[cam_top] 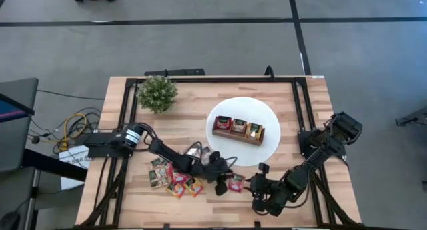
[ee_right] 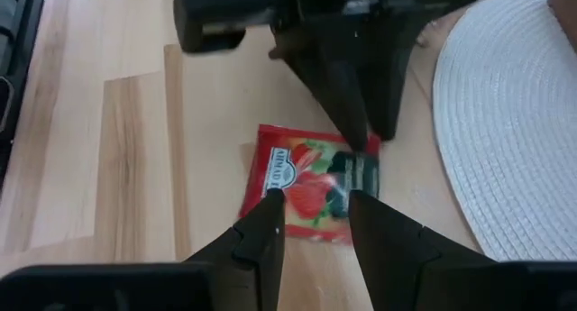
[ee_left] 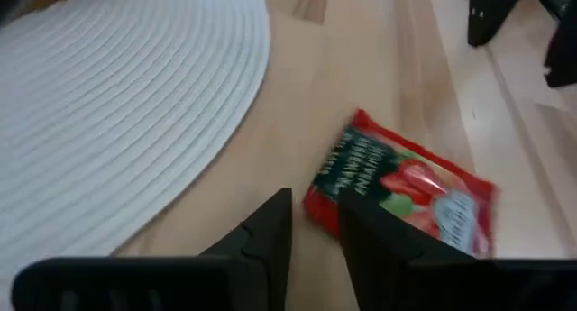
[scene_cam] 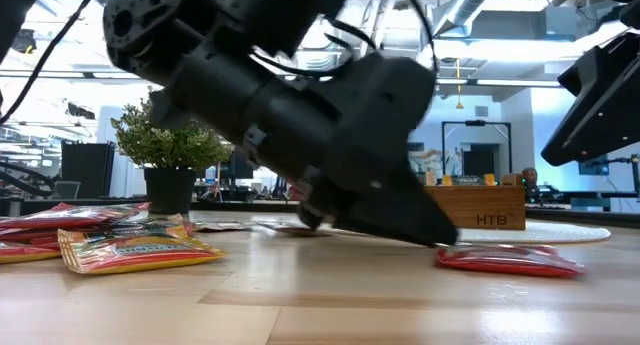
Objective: Pick & Place Tea
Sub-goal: Put the red tea bag into the left section of the wooden organizer
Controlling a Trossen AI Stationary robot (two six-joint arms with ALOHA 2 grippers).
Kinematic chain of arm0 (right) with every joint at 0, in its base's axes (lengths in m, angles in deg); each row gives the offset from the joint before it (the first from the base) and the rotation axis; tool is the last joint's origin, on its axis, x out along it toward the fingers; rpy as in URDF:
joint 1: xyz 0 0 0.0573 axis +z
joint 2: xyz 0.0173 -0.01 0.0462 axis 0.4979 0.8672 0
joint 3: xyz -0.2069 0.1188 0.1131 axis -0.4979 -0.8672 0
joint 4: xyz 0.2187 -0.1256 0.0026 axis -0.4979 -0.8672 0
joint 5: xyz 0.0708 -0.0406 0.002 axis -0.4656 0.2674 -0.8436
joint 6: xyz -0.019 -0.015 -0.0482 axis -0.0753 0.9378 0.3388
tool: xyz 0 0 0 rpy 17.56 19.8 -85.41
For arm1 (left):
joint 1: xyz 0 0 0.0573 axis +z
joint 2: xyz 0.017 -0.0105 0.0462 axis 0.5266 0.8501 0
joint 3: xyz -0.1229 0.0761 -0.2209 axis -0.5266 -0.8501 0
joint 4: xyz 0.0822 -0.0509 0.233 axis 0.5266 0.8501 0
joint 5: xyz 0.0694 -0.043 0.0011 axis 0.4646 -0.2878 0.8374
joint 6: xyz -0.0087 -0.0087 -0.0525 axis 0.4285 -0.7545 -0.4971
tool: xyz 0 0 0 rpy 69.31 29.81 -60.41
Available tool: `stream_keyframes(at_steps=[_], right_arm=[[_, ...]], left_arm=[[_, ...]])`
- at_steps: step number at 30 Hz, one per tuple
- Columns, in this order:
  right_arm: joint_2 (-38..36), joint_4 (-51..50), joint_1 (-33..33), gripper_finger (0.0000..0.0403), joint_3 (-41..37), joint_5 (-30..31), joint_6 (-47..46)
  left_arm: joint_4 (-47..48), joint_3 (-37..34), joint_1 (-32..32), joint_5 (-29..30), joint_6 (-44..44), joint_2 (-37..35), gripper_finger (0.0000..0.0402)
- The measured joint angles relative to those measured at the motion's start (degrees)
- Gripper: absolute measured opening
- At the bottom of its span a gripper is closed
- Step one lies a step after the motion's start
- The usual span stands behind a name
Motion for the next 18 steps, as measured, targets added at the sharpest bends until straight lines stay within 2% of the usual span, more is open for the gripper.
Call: stream_keyframes(at_steps=[5,10,18], right_arm=[[0.0,0.1,0.0,0.0118,0.0,-0.3,0.0],[0.0,-0.1,0.2,0.0118,0.0,-0.4,0.4],[0.0,-0.1,-0.3,0.0118,-1.0,0.0,-7.8]], left_arm=[[7.2,5.3,-0.3,0.3,2.8,1.9,0.006],[9.2,6.1,-1.2,2.6,5.8,1.9,0.001],[11.4,5.9,-4.5,10.4,10.0,-1.0,0.0]])
